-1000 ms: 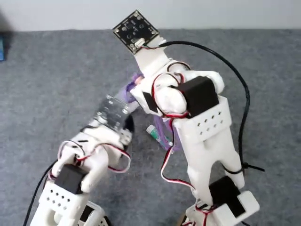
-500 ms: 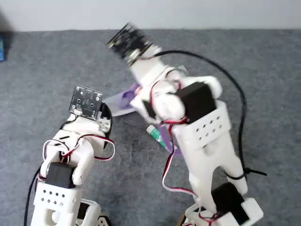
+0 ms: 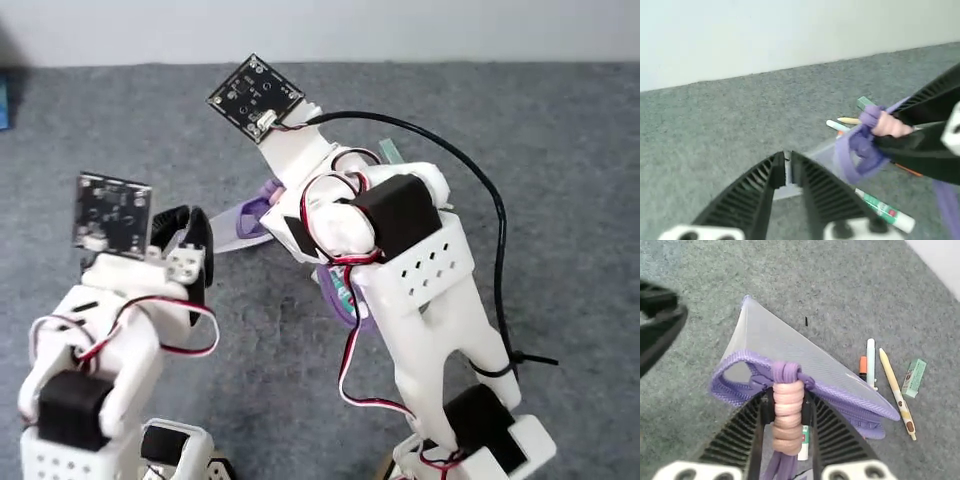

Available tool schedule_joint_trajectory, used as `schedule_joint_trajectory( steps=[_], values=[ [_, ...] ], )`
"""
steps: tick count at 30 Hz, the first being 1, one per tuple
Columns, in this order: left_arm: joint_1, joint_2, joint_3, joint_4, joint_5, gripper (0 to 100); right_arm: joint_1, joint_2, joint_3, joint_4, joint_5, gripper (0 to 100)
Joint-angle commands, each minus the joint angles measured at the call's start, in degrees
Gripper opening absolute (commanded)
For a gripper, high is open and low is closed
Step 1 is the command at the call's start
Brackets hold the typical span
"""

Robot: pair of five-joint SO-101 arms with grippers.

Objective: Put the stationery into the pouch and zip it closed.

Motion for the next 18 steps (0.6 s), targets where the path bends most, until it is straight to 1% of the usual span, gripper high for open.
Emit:
schedule_joint_trajectory(
  steps=[1,3,8,10,13,18],
  values=[
    [-0.4,-0.4,-6.1,3.1,3.3,14,-0.3,1.9,1.1,-1.3,-0.7,0.9],
    [0.5,-0.1,-7.4,3.4,5.2,14,-0.3,1.9,1.1,-1.4,-0.7,0.9],
    [8.7,0.1,-7.3,2.8,9.1,14,-0.9,1.8,1.1,-1.1,-2.7,0.9],
    [11.0,0.9,-6.0,1.1,9.9,14,-1.5,1.6,1.1,-1.0,-2.7,0.9],
    [10.6,3.6,-4.7,-0.8,9.9,14,-2.1,1.4,1.1,-0.7,-3.1,0.9],
    [7.9,6.6,-4.8,-4.4,10.0,14,-2.5,1.3,1.1,-0.7,-3.0,0.9]
  ],
)
